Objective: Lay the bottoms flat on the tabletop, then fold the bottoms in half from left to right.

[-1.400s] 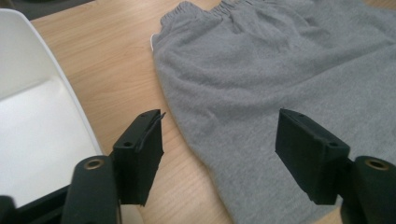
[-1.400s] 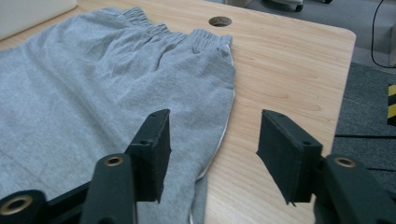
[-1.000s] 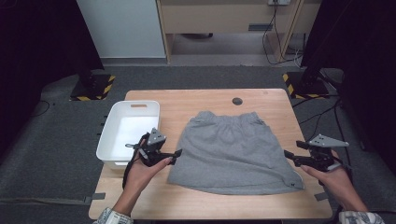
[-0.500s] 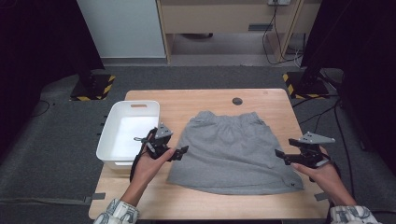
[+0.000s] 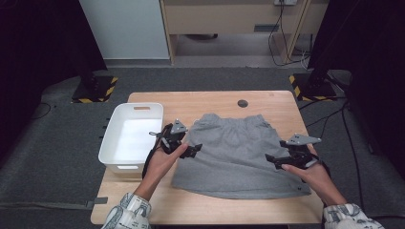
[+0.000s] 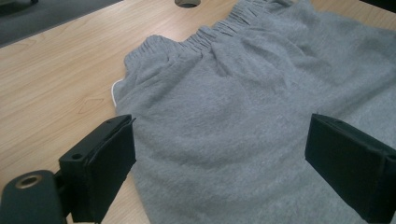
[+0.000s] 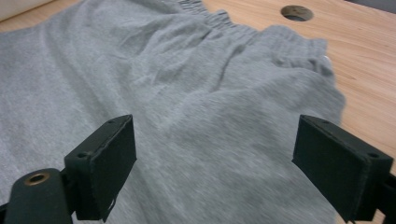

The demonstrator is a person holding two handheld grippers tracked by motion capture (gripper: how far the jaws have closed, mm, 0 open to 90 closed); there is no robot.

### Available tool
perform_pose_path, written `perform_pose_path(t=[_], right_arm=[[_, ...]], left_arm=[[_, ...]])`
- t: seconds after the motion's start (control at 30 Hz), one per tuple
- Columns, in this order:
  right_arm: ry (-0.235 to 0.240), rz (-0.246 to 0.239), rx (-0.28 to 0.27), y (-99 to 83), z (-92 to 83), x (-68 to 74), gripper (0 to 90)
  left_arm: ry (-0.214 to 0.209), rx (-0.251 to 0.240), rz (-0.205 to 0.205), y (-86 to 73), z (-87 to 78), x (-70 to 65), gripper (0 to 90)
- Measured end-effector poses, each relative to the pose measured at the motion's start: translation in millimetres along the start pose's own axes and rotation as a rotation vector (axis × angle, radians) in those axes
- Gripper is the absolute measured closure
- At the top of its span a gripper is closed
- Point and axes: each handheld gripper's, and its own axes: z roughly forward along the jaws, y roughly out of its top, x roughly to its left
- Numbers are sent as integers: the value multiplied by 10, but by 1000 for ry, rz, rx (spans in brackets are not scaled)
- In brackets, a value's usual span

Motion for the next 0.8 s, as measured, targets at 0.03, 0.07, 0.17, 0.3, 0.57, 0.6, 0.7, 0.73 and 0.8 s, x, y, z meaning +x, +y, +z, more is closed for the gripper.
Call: perform_pose_path(t=[0.03,0.07,0.17,0.3,0.57,0.6,0.7,0.73,0.8], right_arm=[[5,-5,2,7,17,16,124],[12,-11,6,16,34,34,123],[22,-21,9,38,74,80,132],[36,-33,6,97,156,179,156],[101,-70,1,263,452,541,241],[108,-72,2,276,481,581,253],[136,-90,7,325,598,742,275],[145,-100,12,340,642,806,278],[167,-115,22,368,728,939,279]], left_arm=[[2,-1,-4,7,12,14,77],[3,-1,-6,10,18,23,78],[3,2,-13,30,49,54,78],[9,-10,-15,86,86,103,78],[10,-12,-26,238,153,207,77],[7,-12,-31,249,163,209,77],[1,-8,-24,280,204,208,77],[3,-3,-21,288,222,209,77],[-2,6,-18,299,249,216,74]])
